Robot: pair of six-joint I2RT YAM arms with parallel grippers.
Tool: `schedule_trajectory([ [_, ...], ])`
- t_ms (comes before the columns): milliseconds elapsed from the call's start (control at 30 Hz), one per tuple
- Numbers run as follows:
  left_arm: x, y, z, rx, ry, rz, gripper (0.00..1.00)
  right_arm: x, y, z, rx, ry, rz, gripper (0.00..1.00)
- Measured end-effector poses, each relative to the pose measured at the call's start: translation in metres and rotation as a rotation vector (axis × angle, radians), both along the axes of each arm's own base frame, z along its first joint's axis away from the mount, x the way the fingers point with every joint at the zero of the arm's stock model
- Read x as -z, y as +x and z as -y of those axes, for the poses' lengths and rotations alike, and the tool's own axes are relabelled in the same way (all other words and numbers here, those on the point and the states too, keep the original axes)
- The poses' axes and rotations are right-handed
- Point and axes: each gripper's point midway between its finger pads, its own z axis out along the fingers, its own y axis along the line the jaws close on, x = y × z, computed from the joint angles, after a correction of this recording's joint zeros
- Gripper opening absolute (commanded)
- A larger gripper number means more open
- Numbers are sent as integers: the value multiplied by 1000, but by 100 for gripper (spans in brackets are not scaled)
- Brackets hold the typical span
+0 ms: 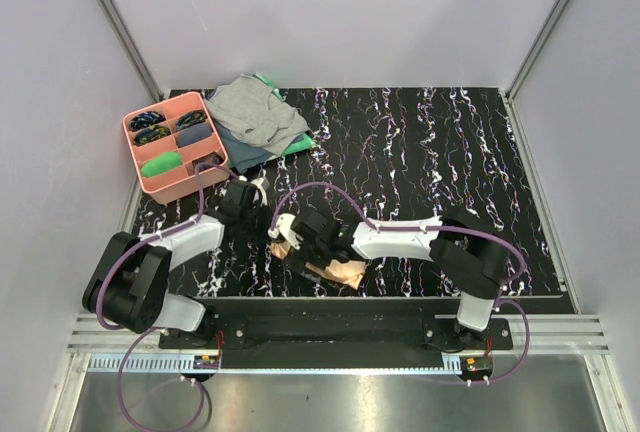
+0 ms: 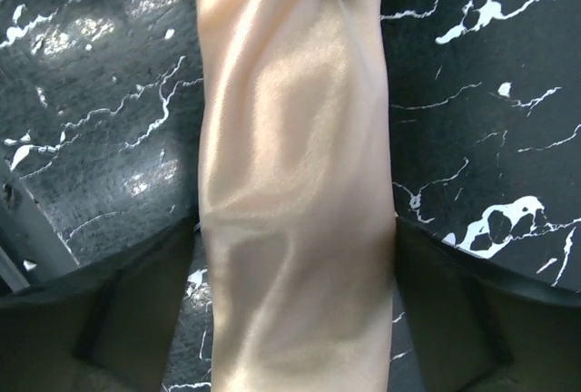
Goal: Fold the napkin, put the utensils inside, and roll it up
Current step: Roll the napkin with the utensil
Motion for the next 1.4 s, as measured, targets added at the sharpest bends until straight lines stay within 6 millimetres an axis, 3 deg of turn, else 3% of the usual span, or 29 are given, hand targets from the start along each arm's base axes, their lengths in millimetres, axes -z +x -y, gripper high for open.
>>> schedule_trajectory([
  [33, 0, 0, 0, 0, 0, 0, 15, 0, 1, -1, 7, -1, 1, 77],
  [67, 0, 0, 0, 0, 1, -2, 30, 0, 3, -2, 22, -3, 1, 73],
  [100, 0, -1, 0, 0, 2, -4, 35, 0, 4, -3, 39, -4, -1, 65],
  [200, -2, 0, -2, 0, 9, -5, 59, 2, 4, -4, 82, 0, -22, 57],
  [300, -10, 3, -5, -10, 10, 7, 80, 3, 1, -4, 132, 6, -52, 55],
  [433, -18, 6, -23, -71, 52, 24, 97, 3, 3, -4, 202, 12, -63, 52],
  [567, -36, 7, -34, -111, 49, 65, 99, 4, 10, 1, 306, 25, -85, 50],
  [700, -61, 12, -47, -168, 34, 136, 99, 3, 30, 14, 449, 35, -105, 49],
  [1033, -125, 16, -69, -213, 39, 285, 99, 4, 122, 98, 931, 8, -130, 52],
  [1233, -137, 8, -76, -203, 55, 335, 99, 4, 173, 125, 1085, 28, -119, 54],
  [1300, -141, 5, -78, -203, 59, 351, 99, 3, 182, 131, 1113, 36, -118, 57],
  [1400, -149, 1, -81, -202, 59, 388, 99, 2, 186, 136, 1129, 40, -122, 86],
])
